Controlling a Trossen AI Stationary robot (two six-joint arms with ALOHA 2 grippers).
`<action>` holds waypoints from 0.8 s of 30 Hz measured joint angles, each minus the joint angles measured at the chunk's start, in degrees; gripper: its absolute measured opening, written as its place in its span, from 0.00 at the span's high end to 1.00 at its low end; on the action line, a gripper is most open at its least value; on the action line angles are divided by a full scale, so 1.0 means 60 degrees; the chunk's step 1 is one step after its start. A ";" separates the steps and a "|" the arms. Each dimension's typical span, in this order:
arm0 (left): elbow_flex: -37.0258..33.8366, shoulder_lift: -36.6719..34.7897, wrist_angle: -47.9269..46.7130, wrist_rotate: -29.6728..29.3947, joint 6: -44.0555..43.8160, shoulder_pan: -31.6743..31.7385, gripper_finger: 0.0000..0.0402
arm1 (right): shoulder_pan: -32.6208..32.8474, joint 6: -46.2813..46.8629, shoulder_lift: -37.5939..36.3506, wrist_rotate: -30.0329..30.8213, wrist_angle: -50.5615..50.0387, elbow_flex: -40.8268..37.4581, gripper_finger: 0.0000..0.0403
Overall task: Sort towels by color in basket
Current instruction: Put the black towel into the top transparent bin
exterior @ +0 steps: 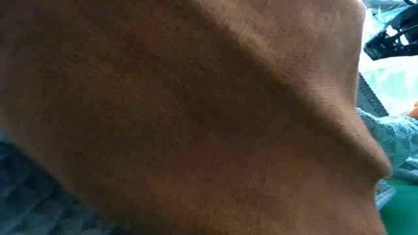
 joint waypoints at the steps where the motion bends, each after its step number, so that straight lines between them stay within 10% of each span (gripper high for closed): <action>1: -0.0003 -0.0002 0.0034 0.0000 -0.0007 -0.0004 0.40 | 0.0001 0.0000 0.0000 -0.0004 0.0003 0.0000 0.46; 24: 0.0245 0.0004 0.1842 -0.0366 -0.0800 0.0004 0.40 | -0.0002 0.0000 0.0000 -0.0004 0.0004 -0.0002 0.46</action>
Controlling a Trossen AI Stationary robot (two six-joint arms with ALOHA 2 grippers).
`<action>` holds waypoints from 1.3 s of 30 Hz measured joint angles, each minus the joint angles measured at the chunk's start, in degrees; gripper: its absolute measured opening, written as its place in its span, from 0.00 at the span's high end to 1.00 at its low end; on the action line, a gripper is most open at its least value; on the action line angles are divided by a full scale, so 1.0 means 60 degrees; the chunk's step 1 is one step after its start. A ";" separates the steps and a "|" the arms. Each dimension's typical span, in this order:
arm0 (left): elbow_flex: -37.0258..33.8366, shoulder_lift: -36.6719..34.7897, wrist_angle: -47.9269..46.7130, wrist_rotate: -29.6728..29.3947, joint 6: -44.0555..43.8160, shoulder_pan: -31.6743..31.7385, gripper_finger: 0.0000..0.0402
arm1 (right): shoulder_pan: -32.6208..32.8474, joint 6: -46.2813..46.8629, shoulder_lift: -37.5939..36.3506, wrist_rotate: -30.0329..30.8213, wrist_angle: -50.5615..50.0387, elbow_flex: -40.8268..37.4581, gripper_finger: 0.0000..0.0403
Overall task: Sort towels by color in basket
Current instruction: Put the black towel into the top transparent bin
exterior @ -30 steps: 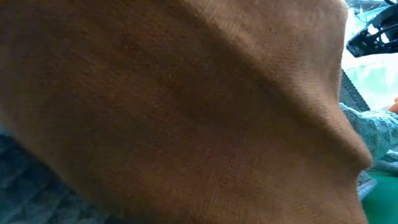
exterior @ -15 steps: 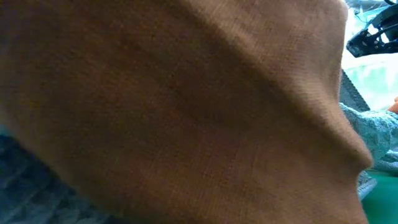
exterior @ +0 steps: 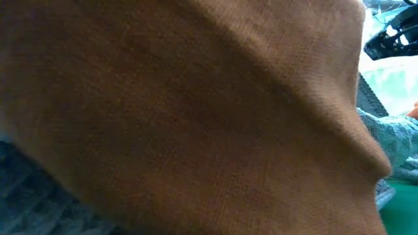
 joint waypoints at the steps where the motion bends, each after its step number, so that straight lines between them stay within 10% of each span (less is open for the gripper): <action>1: 0.0187 0.0001 -0.0080 -0.0003 0.0138 0.0000 0.40 | 0.0000 0.0000 0.0000 0.0004 -0.0001 0.0002 0.46; 14: 0.2059 0.1398 -0.0880 -0.0844 0.0085 0.0004 0.40 | 0.0003 0.0000 0.0000 0.0001 -0.0004 0.0002 0.46; 27: 0.6386 0.5890 -0.8682 -0.1935 -0.3818 0.0031 0.40 | 0.0004 0.0000 0.0000 0.0000 0.0000 0.0001 0.46; 39: 0.7551 1.0231 -1.2718 0.1123 -0.5070 0.0927 0.40 | 0.0004 0.0000 0.0000 0.0000 -0.0004 0.0001 0.46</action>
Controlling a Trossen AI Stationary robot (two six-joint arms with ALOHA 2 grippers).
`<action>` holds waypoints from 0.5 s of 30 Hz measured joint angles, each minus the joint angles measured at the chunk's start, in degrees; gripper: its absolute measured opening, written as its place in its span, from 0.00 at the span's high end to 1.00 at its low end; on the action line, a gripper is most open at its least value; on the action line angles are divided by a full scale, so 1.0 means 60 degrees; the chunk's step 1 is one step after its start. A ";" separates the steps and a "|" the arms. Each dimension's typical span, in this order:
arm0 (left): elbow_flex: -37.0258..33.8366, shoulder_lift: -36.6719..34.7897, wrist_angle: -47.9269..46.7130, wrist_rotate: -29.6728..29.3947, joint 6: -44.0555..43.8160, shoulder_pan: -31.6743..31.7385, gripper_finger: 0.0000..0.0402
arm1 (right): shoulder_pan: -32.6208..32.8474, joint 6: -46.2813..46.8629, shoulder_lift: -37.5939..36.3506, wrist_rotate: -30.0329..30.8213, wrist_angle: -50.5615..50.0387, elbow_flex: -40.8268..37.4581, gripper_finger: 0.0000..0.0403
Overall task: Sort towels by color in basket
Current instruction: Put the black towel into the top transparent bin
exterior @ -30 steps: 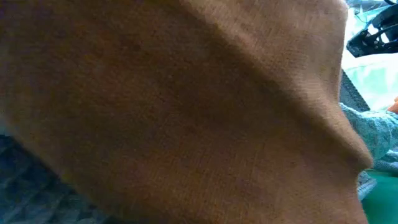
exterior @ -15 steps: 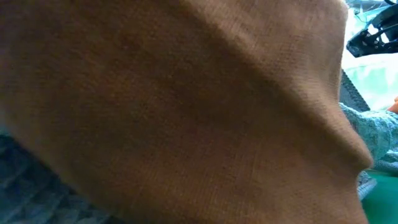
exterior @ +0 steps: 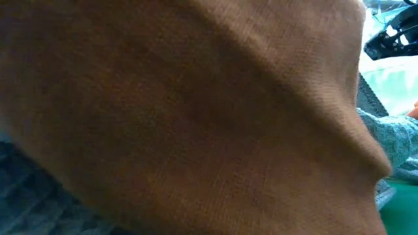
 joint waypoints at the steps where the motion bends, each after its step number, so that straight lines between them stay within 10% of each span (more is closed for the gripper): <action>1: -0.0038 0.0210 -0.0027 0.0014 -0.0002 0.0037 0.40 | -0.0002 0.0000 0.0000 0.0000 0.0003 0.0000 0.46; 15: -0.1322 0.1186 0.1541 0.0322 0.1114 0.1040 0.40 | 0.0000 0.0000 0.0000 0.0000 0.0000 0.0001 0.46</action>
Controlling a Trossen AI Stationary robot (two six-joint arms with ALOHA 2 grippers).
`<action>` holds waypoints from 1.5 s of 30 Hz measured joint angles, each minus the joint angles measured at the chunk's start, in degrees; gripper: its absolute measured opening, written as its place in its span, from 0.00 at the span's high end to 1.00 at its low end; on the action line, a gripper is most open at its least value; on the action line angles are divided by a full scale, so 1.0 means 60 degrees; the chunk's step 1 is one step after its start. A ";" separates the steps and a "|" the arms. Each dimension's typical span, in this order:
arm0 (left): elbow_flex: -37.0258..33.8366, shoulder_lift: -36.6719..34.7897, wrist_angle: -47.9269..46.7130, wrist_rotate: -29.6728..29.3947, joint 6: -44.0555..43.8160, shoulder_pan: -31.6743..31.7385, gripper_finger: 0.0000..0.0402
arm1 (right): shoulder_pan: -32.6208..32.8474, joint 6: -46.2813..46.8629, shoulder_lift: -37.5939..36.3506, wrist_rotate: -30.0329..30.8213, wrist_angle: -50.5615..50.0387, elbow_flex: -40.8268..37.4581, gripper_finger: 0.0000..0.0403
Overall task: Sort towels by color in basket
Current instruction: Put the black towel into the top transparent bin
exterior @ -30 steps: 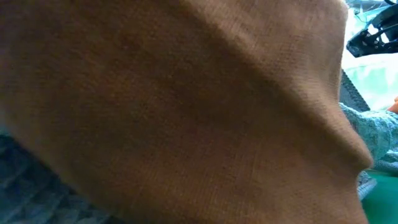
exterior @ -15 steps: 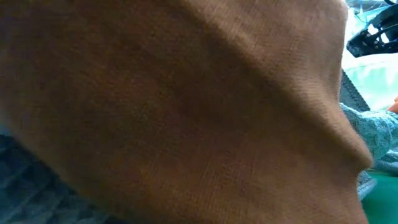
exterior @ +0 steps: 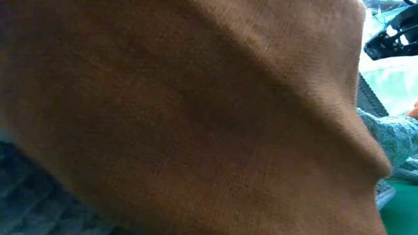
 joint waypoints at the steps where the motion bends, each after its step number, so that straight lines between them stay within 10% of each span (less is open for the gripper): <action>1: 0.0003 -0.0001 0.0013 0.0003 0.0014 0.0071 0.40 | -0.0002 0.0000 0.0000 0.0002 0.0000 0.0000 0.46; 23: 0.0281 0.0271 0.1019 0.0439 0.1984 0.2510 0.40 | -0.0001 0.0000 0.0000 0.0003 0.0004 0.0000 0.46; 37: 0.0757 0.4047 0.1068 0.0289 0.3608 0.2969 0.36 | -0.0002 0.0000 0.0000 0.0001 0.0002 0.0000 0.46; 45: 0.1739 0.4442 0.0115 0.0088 0.3783 0.2933 0.62 | -0.0004 0.0000 0.0000 0.0004 0.0004 0.0000 0.46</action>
